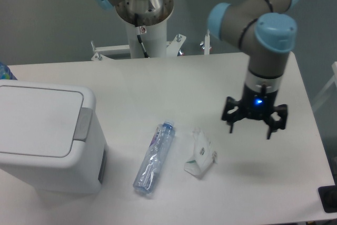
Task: Open the trash can
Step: 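Move the gripper across the table toward the white trash can lid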
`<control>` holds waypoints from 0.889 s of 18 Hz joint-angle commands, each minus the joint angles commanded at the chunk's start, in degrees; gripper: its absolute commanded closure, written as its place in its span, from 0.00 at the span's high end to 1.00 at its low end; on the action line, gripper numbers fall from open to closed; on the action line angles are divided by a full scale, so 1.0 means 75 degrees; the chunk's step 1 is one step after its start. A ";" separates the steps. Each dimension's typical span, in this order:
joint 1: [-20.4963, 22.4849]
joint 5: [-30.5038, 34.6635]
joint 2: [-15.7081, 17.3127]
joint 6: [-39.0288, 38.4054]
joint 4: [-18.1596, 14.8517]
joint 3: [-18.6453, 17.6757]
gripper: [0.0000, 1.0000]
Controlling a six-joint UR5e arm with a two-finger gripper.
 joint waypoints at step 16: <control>-0.1829 -0.1219 0.0950 -0.3483 0.0012 0.0094 1.00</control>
